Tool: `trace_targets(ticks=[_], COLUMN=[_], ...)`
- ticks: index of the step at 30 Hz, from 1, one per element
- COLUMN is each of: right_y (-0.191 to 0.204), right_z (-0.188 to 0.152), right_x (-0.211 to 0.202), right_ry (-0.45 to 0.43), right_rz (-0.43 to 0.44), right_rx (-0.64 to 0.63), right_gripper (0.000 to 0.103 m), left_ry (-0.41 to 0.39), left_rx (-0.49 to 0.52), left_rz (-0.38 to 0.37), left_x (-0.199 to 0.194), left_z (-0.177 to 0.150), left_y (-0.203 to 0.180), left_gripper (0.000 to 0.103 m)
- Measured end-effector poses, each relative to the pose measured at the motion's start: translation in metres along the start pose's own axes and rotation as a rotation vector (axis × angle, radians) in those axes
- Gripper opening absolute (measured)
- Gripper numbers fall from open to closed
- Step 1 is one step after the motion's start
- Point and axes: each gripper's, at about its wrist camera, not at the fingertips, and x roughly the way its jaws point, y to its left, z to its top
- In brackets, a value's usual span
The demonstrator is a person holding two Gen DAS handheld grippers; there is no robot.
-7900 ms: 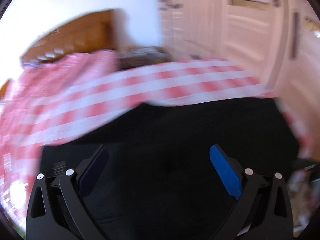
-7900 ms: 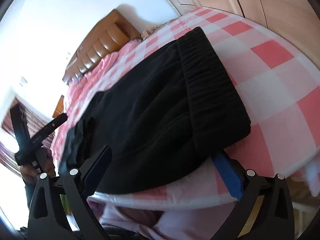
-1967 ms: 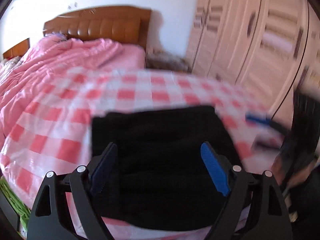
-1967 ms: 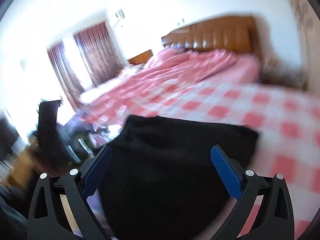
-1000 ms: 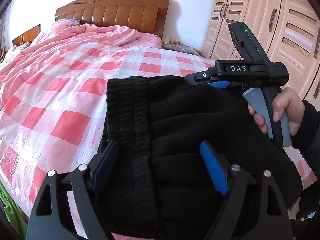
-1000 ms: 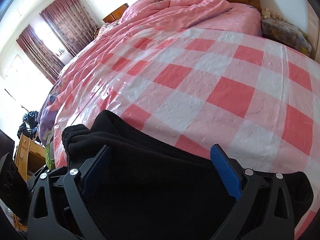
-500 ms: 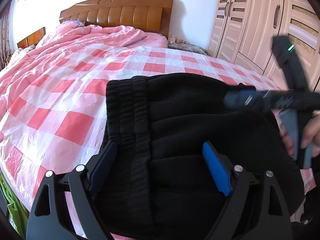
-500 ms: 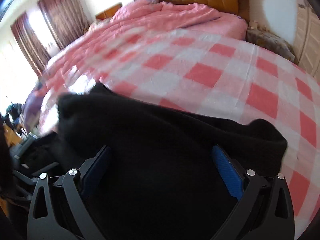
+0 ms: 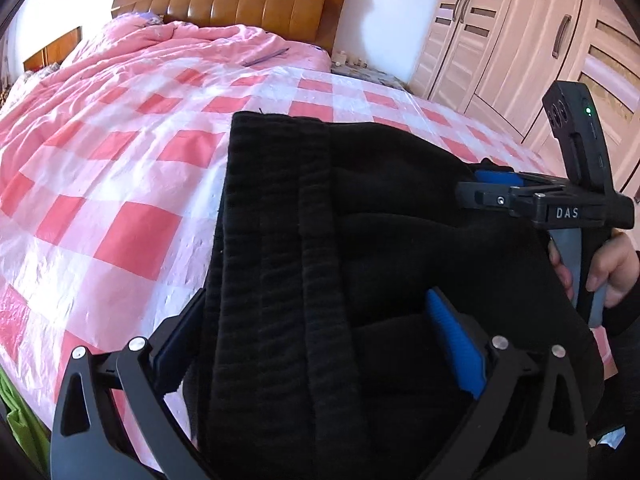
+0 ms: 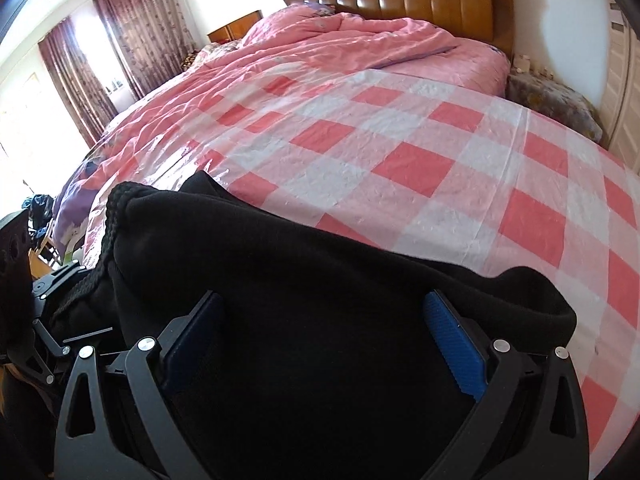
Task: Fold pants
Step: 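Open both tools and lift them away from the folded sweatpants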
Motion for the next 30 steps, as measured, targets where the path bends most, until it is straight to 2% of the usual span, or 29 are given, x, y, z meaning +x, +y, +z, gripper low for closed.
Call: trace_targets(ticks=[8, 11, 13, 15, 16, 18, 20, 22, 23, 25, 29, 30], right_y=[-0.036, -0.043, -0.042, -0.033, -0.023, -0.008, 0.006, 0.015, 0.02, 0.024, 0.022, 0.021], right_z=[0.034, 0.043, 0.045, 0.031, 0.013, -0.02, -0.057, -0.081, -0.095, -0.116, -0.134, -0.135], right_x=[0.013, 0.0, -0.026, -0.07, -0.097, -0.125, -0.141, -0.142, -0.139, -0.128, -0.109, -0.113], right_ry=[0.041, 0.051, 0.012, -0.07, -0.122, -0.168, -0.207, -0.206, -0.207, -0.175, -0.099, -0.102], right_rz=[0.031, -0.042, -0.085, -0.049, -0.046, -0.087, -0.138, -0.181, -0.234, -0.283, -0.302, -0.296], right_rx=[-0.121, -0.128, -0.093, -0.062, -0.06, -0.072, -0.067, -0.053, -0.044, -0.024, -0.051, -0.036], right_gripper=[0.099, 0.099, 0.099, 0.099, 0.099, 0.099, 0.099, 0.099, 0.099, 0.099, 0.099, 0.099], left_ry=[-0.019, -0.024, -0.011, -0.003, -0.005, -0.032, -0.069, -0.115, -0.119, -0.109, -0.091, -0.083], left_rx=[-0.1, -0.102, -0.102, -0.111, -0.114, -0.11, -0.07, 0.019, 0.05, 0.108, 0.059, 0.063], left_rz=[0.054, 0.056, 0.061, 0.066, 0.073, 0.103, 0.164, 0.213, 0.225, 0.234, 0.214, 0.229], left_x=[0.016, 0.027, 0.028, 0.023, 0.017, -0.001, -0.018, -0.033, -0.034, -0.03, -0.028, -0.032], left_z=[0.014, 0.023, 0.026, 0.025, 0.022, 0.015, 0.009, 0.0, -0.001, -0.004, -0.008, -0.012], left_y=[-0.029, -0.045, -0.051, -0.051, -0.05, -0.051, -0.061, -0.08, -0.085, -0.096, -0.09, -0.089], left_gripper=[0.102, 0.102, 0.102, 0.102, 0.102, 0.102, 0.102, 0.101, 0.101, 0.102, 0.102, 0.102])
